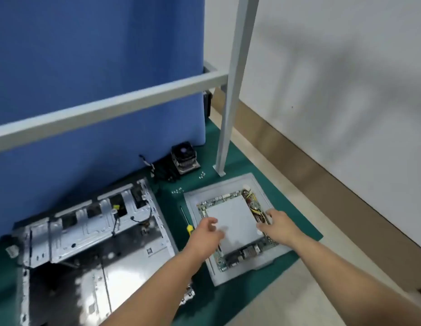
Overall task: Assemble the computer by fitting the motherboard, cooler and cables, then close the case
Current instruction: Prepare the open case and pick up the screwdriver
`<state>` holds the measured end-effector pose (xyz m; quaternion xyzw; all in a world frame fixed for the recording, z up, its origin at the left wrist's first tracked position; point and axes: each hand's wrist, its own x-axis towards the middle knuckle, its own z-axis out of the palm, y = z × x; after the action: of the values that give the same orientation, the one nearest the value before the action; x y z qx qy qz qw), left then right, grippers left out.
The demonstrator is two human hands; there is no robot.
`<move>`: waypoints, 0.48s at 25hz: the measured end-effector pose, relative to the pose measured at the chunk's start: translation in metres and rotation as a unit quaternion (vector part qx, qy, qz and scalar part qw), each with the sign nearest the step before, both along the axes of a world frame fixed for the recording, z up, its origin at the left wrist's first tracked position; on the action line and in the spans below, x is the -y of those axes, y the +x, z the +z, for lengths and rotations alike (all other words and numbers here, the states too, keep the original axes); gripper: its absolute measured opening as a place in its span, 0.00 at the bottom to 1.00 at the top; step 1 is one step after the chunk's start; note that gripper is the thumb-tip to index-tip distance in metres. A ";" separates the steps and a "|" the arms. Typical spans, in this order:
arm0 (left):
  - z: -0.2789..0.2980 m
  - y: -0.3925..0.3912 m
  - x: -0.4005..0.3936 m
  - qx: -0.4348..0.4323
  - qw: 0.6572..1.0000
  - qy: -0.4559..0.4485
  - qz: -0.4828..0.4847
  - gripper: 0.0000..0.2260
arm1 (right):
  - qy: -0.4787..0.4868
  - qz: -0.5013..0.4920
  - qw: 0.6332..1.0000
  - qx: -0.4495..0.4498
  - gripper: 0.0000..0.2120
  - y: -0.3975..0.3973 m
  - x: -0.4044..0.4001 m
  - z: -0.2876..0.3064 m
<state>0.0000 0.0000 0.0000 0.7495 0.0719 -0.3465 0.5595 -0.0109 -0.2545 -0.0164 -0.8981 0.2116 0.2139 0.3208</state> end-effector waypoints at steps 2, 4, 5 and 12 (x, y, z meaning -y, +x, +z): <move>-0.016 0.014 0.024 -0.048 0.996 0.040 0.059 0.27 | 0.038 -0.064 0.997 -0.020 0.33 0.011 0.012 -0.022; -0.028 0.019 0.034 -0.093 0.990 0.035 0.101 0.31 | 0.111 -0.097 0.988 -0.047 0.34 0.018 0.018 -0.040; -0.037 0.021 0.038 -0.113 0.987 0.023 0.111 0.31 | 0.146 -0.110 0.981 -0.060 0.38 0.024 0.020 -0.048; -0.067 0.027 0.046 -0.177 0.974 -0.021 0.143 0.28 | 0.317 -0.179 0.927 -0.089 0.72 0.041 0.017 -0.073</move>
<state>0.0272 -0.0458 -0.0673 0.6462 0.2687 -0.3914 0.5976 0.0302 -0.2717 -0.0894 -0.6737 0.3176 0.2879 0.6019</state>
